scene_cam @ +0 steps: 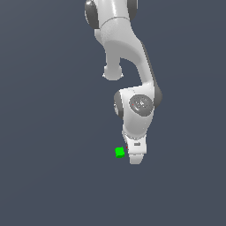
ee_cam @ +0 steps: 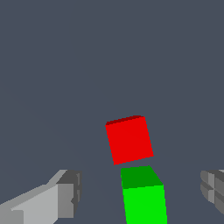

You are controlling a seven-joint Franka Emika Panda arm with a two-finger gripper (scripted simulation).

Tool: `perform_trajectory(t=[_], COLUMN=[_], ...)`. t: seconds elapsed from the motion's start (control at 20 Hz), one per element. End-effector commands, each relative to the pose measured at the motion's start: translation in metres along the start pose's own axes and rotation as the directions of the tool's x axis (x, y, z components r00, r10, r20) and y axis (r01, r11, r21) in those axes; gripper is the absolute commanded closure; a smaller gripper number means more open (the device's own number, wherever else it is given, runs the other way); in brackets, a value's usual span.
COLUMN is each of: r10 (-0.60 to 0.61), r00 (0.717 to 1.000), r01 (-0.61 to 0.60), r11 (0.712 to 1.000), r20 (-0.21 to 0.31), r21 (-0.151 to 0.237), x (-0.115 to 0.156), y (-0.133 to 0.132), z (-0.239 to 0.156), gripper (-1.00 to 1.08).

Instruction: Stack the red cube on top of the green cube.

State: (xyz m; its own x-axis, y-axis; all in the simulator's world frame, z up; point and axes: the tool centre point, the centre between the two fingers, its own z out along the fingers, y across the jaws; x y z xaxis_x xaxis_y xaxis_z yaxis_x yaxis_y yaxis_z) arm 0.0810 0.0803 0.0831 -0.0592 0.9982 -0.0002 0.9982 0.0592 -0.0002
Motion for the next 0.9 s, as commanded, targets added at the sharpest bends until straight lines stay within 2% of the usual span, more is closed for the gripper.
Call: perform_trajectory(t=[0.0,0.4,0.85], r10=[-0.066,-0.196,-0.219], r00=[0.998,0.981,0.976], r01=[0.066,0.196,0.219], r11=[0.998,0.981,0.976], r20=[0.0,0.0,0.0], r21=[0.0,0.0,0.0], x=[0.005,0.016,0.018], y=[0.0,-0.002,-0.003], z=[0.004,0.011,0.015], gripper=[-0.92,-0.92,-0.92])
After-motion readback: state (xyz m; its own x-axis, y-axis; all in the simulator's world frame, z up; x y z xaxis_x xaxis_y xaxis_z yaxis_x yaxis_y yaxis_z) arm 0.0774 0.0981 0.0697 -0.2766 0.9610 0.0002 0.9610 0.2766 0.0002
